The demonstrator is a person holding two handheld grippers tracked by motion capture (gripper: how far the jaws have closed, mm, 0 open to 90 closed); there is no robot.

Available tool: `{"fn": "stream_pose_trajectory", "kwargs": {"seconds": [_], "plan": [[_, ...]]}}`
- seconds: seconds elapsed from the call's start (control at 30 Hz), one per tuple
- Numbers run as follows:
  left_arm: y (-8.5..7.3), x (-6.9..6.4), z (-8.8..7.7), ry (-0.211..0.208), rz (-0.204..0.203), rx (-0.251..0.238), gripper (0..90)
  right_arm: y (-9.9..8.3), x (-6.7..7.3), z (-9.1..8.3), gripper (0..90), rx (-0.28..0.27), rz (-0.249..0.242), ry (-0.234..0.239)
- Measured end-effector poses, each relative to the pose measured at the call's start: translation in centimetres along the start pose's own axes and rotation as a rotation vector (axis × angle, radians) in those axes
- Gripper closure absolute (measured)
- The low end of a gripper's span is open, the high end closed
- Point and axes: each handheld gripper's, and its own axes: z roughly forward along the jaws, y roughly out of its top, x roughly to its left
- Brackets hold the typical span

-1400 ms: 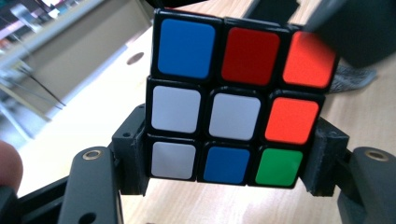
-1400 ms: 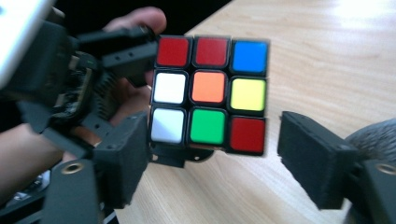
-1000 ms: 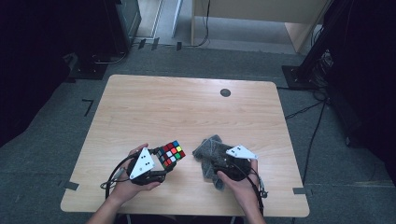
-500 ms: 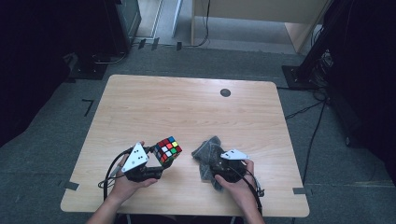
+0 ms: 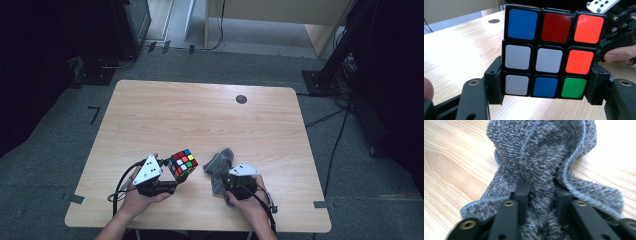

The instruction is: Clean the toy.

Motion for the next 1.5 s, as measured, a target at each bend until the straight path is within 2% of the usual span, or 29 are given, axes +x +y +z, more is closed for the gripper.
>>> {"fn": "stream_pose_trajectory", "kwargs": {"seconds": [0.07,0.1,0.23,0.33,0.43,0.5,0.6,0.63,0.67,0.7,0.73,0.77,0.83,0.9,0.93,1.03,1.1,1.13,1.2,1.3,1.37,1.43,1.5], "plan": [[-0.1,-0.1,0.1,0.000,0.003,0.008,33.2,0.1,0.2,-0.2,76.1,-0.020,-0.007,0.002],[-0.1,-0.1,0.2,0.000,0.005,0.013,33.2,0.2,0.2,-0.5,76.4,-0.040,0.007,0.022],[-0.3,-0.5,0.6,-0.005,0.034,0.039,33.2,1.6,0.1,-3.2,76.6,-0.205,0.092,0.080],[-0.4,-1.0,1.0,-0.007,0.072,0.072,33.2,2.6,0.4,-6.0,76.4,-0.357,0.124,0.155],[-0.5,-1.9,1.5,-0.037,0.112,0.092,33.2,3.4,1.7,-7.8,76.1,-0.443,0.112,0.253],[-0.3,-2.8,1.8,-0.050,0.145,0.097,33.3,3.8,3.1,-8.1,75.8,-0.450,0.079,0.302],[0.1,-3.8,1.7,-0.073,0.182,0.082,33.3,4.0,4.6,-7.5,75.6,-0.420,0.045,0.324],[0.1,-4.0,1.7,-0.051,0.202,0.090,33.4,3.9,4.8,-7.2,75.5,-0.408,0.038,0.311],[0.1,-4.0,1.7,-0.045,0.212,0.091,33.5,3.7,4.5,-7.0,75.4,-0.417,0.051,0.305],[0.1,-3.9,1.5,-0.061,0.205,0.083,33.5,3.6,4.2,-6.8,75.4,-0.407,0.063,0.300],[0.1,-3.6,1.3,-0.075,0.194,0.073,33.6,3.5,3.6,-6.6,75.4,-0.390,0.081,0.273],[0.2,-3.5,1.2,-0.075,0.185,0.063,33.6,3.3,3.1,-6.5,75.4,-0.377,0.089,0.234],[0.5,-3.0,0.9,-0.073,0.160,0.046,33.6,3.2,2.1,-6.5,75.4,-0.358,0.123,0.188],[0.4,-2.8,0.8,-0.057,0.166,0.058,33.6,3.2,1.6,-6.9,75.1,-0.383,0.143,0.215],[0.3,-2.8,1.0,-0.048,0.174,0.072,33.6,3.3,1.8,-7.2,74.6,-0.404,0.134,0.239],[0.1,-3.5,1.6,-0.051,0.184,0.092,33.6,4.1,3.5,-7.9,73.3,-0.432,0.074,0.285],[0.3,-4.1,1.7,-0.065,0.201,0.088,33.6,4.2,4.6,-7.7,73.0,-0.417,0.048,0.305],[0.3,-4.3,1.7,-0.053,0.209,0.088,33.6,4.2,4.9,-7.5,72.8,-0.406,0.041,0.299],[0.4,-4.1,1.5,-0.053,0.204,0.081,33.6,3.9,4.5,-7.2,72.9,-0.409,0.081,0.303],[0.5,-3.7,1.0,-0.069,0.181,0.055,33.7,3.6,3.2,-6.7,72.9,-0.375,0.121,0.236],[0.6,-3.4,0.9,-0.073,0.173,0.044,33.8,3.3,2.2,-6.5,72.9,-0.353,0.165,0.209],[0.5,-3.4,1.1,-0.056,0.186,0.059,33.8,3.4,1.9,-7.0,72.7,-0.384,0.190,0.234],[0.3,-3.5,1.3,-0.050,0.192,0.075,33.8,3.6,2.4,-7.4,72.3,-0.416,0.182,0.276]]}}
